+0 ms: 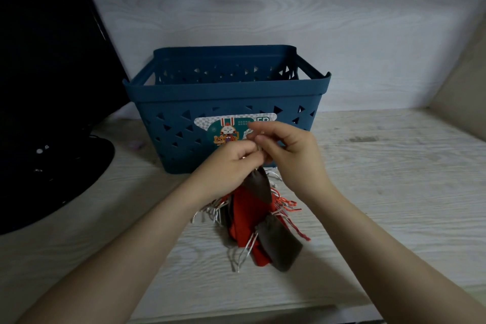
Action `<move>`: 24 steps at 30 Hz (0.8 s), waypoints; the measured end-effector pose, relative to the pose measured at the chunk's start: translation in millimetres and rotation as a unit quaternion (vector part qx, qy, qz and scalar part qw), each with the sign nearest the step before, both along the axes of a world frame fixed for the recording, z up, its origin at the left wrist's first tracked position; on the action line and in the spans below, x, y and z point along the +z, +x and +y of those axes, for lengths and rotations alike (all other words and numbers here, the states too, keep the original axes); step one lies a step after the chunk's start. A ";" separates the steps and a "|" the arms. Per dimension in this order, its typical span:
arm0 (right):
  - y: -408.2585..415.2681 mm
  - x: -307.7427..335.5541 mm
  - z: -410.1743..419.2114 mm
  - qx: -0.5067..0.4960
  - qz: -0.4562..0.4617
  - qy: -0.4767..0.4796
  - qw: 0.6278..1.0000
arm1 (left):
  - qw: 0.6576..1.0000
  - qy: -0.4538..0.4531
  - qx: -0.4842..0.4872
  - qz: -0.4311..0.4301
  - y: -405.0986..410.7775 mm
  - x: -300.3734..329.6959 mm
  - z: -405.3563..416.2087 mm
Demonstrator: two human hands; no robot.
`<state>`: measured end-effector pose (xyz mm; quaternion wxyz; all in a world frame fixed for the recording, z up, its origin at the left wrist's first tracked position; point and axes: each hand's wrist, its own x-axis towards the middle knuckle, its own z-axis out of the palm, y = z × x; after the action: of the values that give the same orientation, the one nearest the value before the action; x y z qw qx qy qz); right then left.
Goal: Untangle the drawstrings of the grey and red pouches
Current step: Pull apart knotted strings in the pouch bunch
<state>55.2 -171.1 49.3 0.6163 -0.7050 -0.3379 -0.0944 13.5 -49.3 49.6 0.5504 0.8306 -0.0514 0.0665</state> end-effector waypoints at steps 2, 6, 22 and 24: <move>-0.3 -2.7 0.4 -0.022 -0.027 -0.025 0.999 | 1.000 0.002 0.013 -0.017 -0.1 1.1 0.4; -4.4 -7.3 -1.0 -0.055 -0.062 -0.056 0.995 | 0.996 -0.050 0.078 -0.017 -0.6 2.3 1.9; 0.5 3.9 -5.4 0.004 0.041 -0.040 0.998 | 0.980 -0.181 0.053 0.057 -0.9 5.8 9.4; 3.0 2.5 -5.7 -0.006 0.072 -0.023 0.997 | 0.992 -0.114 0.050 0.033 -2.3 4.7 9.7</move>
<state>58.2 -176.8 51.7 0.6223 -0.7257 -0.2907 -0.0395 11.3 -39.6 54.3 0.6386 0.7660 0.0160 0.0720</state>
